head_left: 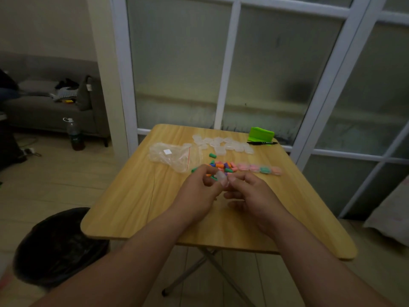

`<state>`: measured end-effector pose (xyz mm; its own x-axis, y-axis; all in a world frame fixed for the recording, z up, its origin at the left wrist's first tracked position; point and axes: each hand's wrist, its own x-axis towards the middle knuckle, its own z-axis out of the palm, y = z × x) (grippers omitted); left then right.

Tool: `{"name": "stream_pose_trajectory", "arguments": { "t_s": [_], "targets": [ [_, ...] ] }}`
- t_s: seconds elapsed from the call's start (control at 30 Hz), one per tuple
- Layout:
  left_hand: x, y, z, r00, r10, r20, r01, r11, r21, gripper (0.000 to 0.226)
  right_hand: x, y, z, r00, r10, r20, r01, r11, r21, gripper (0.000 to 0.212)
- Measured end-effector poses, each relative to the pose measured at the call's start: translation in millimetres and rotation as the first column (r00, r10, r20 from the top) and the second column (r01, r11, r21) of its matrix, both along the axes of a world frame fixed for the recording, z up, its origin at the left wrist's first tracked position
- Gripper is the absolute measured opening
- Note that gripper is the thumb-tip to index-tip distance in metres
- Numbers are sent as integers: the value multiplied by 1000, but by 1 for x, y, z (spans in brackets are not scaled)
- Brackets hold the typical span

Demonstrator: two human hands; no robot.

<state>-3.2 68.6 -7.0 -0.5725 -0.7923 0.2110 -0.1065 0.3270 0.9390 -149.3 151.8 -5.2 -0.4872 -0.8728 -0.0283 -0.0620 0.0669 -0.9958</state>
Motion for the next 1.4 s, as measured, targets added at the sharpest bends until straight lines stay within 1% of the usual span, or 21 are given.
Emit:
{"name": "stream_pose_trajectory", "arguments": {
  "t_s": [0.1, 0.2, 0.3, 0.43, 0.5, 0.63, 0.73, 0.83, 1.0, 1.13, 1.3, 1.4],
  "targets": [
    [0, 2, -2, 996, -47, 73, 54, 995, -90, 28, 0, 1, 4, 1000, -6, 6, 6, 1000, 15, 21],
    [1, 4, -1, 989, -98, 113, 107, 992, -74, 32, -3, 3, 3, 1000, -6, -23, 6, 1000, 24, 18],
    [1, 6, 3, 987, -145, 68, 143, 989, 41, 30, -8, 3, 2, 999, -11, -32, 11, 1000, 13, 16],
    [2, 8, 8, 977, -210, -42, 214, 950, 228, 27, -7, 2, 0, 1000, 5, -17, -5, 1000, 10, 12],
    [2, 7, 8, 976, -212, -59, 220, 935, 280, 27, -8, 2, 0, 1000, 8, -14, -8, 1000, 24, 15],
    [2, 5, 4, 973, -204, -112, 231, 903, 361, 24, -9, 2, 2, 997, 62, 49, -64, 997, 44, 8],
    [3, 3, 2, 973, -205, -108, 231, 902, 365, 23, -7, 1, 0, 995, 87, 50, -89, 994, 55, 8],
    [3, 2, 2, 973, -216, -87, 233, 905, 355, 22, -7, -1, -2, 996, 79, 41, -81, 995, 60, 17],
    [5, 2, 4, 971, -223, -84, 238, 905, 353, 25, -7, -2, -4, 994, 96, 46, -100, 992, 76, 9],
    [6, 2, 5, 973, -215, -85, 231, 895, 382, 24, -6, -3, -4, 997, 73, 22, -75, 994, 78, 11],
    [4, 0, 2, 974, -174, -142, 221, 856, 467, 22, -3, -3, -4, 999, 39, -36, -37, 998, 60, 9],
    [3, -2, 3, 978, -125, -167, 197, 815, 545, 25, -5, -5, -4, 1000, -27, -6, 27, 998, 48, 5]
  ]
}}
